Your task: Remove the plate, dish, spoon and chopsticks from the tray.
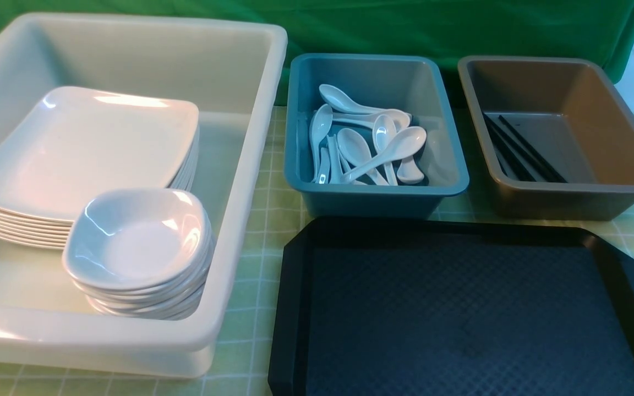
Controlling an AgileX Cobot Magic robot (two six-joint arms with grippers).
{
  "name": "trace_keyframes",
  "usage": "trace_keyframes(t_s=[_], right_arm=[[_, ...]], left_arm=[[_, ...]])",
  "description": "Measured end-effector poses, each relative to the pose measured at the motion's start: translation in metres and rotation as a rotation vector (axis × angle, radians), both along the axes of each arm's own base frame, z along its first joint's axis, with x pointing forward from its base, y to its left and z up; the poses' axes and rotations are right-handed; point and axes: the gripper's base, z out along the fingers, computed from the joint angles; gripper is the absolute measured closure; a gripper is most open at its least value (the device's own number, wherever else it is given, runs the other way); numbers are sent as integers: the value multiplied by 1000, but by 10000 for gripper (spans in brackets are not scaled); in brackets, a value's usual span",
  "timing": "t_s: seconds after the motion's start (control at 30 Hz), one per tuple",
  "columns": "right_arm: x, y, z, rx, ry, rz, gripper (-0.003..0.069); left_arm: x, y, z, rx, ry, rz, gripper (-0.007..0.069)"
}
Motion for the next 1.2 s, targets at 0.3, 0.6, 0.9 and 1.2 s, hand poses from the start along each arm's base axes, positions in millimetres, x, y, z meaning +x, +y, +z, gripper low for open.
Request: trace_keyframes(t_s=[0.3, 0.6, 0.9, 1.2], right_arm=[[30, -3, -79, -159, 196, -355, 424], [39, -13, -174, -190, 549, -511, 422], [39, -10, -175, -199, 546, -454, 419], [39, -10, -175, -199, 547, -453, 419]], left_arm=[[0, 0, 0, 3, 3, 0, 630], [0, 0, -1, 3, 5, 0, 630], [0, 0, -1, 4, 4, 0, 630], [0, 0, -1, 4, 4, 0, 630]])
